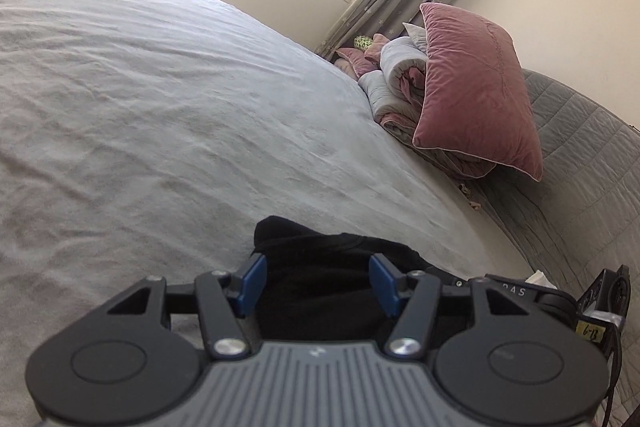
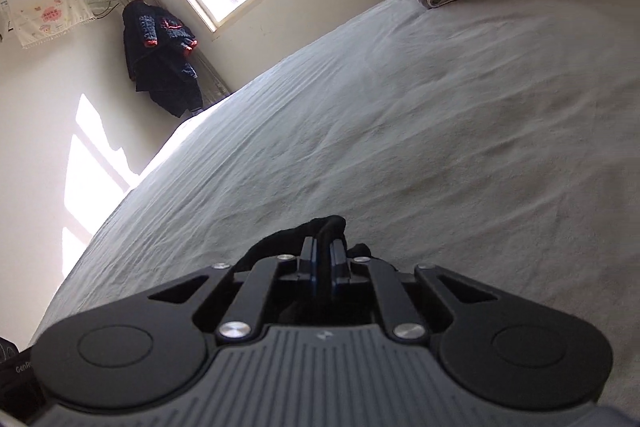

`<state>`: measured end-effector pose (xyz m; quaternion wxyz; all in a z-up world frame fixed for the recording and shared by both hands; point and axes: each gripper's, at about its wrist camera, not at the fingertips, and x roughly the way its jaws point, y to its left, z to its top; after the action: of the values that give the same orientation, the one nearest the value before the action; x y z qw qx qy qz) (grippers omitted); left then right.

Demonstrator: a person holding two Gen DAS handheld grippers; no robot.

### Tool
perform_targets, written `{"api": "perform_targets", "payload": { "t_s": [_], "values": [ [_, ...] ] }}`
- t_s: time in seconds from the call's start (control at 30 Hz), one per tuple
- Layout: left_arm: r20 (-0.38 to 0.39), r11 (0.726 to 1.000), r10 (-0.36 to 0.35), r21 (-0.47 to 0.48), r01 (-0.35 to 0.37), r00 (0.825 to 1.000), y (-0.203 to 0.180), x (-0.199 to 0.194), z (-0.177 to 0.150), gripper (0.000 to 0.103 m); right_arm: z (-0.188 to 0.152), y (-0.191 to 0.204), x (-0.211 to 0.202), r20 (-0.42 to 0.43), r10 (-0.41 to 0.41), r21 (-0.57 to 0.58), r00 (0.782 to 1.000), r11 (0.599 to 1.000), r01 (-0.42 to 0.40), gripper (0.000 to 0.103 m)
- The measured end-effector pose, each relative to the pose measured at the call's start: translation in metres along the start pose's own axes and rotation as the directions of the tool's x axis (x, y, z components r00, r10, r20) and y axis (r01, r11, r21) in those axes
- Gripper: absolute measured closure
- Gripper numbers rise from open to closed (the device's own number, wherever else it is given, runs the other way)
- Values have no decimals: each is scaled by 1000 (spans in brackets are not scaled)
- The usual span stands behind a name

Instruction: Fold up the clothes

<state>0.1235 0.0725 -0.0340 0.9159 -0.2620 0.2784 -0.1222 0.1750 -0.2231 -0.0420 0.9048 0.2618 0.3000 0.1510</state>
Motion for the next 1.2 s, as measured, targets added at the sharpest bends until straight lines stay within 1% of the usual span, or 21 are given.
{"api": "perform_targets", "payload": {
  "t_s": [0.03, 0.07, 0.17, 0.27, 0.3, 0.33, 0.37, 0.4, 0.47, 0.53, 0.63, 0.73, 0.77, 0.8, 0.83, 0.87, 1.0, 1.07, 1.1, 1.17, 1.2],
  "values": [
    [-2, 1000, 8, 10, -8, 1000, -1, 2, 0, 45, 0, -2, 0, 1, -6, 12, 1000, 1000, 6, 93],
    [-3, 1000, 17, 18, -17, 1000, -1, 5, 0, 45, 1, -5, 1, 2, -12, 24, 1000, 1000, 12, 85],
    [6, 999, 41, 36, -41, 999, -4, 6, 2, 45, 4, -6, -5, 29, 0, 36, 1000, 999, -1, 84],
    [-1, 998, -15, 66, 15, 1000, -12, 2, -3, 45, 7, -3, -10, 27, 22, 11, 999, 1000, -23, 84],
    [-9, 996, -36, 84, 37, 999, -16, 1, -6, 45, 7, -3, -11, 15, 29, 8, 999, 1000, -30, 81],
    [-20, 991, -63, 113, 65, 998, -21, 0, -10, 45, 7, -4, -12, 6, 36, 11, 999, 999, -36, 77],
    [-30, 986, -85, 144, 88, 996, -27, -1, -15, 45, 8, -4, -12, -4, 43, 15, 999, 999, -43, 66],
    [-38, 979, -104, 174, 109, 994, -32, -2, -20, 45, 9, -5, -13, -13, 50, 19, 999, 999, -50, 59],
    [-54, 956, -161, 239, 169, 986, -42, -5, -31, 45, 10, -6, -15, -32, 66, 27, 997, 998, -65, 59],
    [-76, 930, -190, 307, 204, 979, -54, -5, -40, 44, 12, -7, -18, -48, 85, 36, 995, 996, -83, 59],
    [-107, 881, -193, 419, 220, 975, -71, -2, -52, 40, 14, -12, -21, -88, 125, 59, 988, 991, -121, 59],
    [-114, 840, -182, 498, 214, 977, -86, 5, -59, 40, 11, -15, -17, -139, 151, 79, 979, 987, -141, 59],
    [-106, 834, -165, 515, 196, 981, -90, 8, -60, 44, 10, -15, -15, -153, 148, 76, 977, 987, -138, 59],
    [-97, 828, -148, 532, 177, 984, -95, 11, -62, 52, 8, -13, -13, -163, 138, 62, 977, 990, -129, 67],
    [-89, 821, -132, 548, 160, 987, -99, 14, -63, 77, 7, -10, -13, -161, 135, 50, 978, 990, -129, 77],
    [-104, 821, -141, 544, 175, 985, -98, 14, -63, 92, 6, -8, -13, -158, 133, 38, 978, 991, -128, 89],
    [-161, 819, -177, 524, 236, 971, -95, 12, -61, 92, 10, -4, -26, -121, 155, 5, 980, 988, -156, 90],
    [-189, 817, -195, 512, 266, 963, -94, 11, -60, 92, 11, -2, -32, -125, 142, -39, 982, 988, -147, 89],
    [-202, 815, -204, 506, 280, 958, -93, 10, -59, 88, 10, 1, -31, -152, 112, -78, 982, 989, -125, 87],
    [-230, 813, -221, 494, 310, 948, -92, 10, -58, 70, 4, 6, -25, -194, 35, -156, 980, 986, -66, 84],
    [-243, 811, -230, 487, 324, 942, -91, 9, -58, 67, 2, 8, -22, -200, 8, -175, 980, 984, -43, 83]
  ]
}}
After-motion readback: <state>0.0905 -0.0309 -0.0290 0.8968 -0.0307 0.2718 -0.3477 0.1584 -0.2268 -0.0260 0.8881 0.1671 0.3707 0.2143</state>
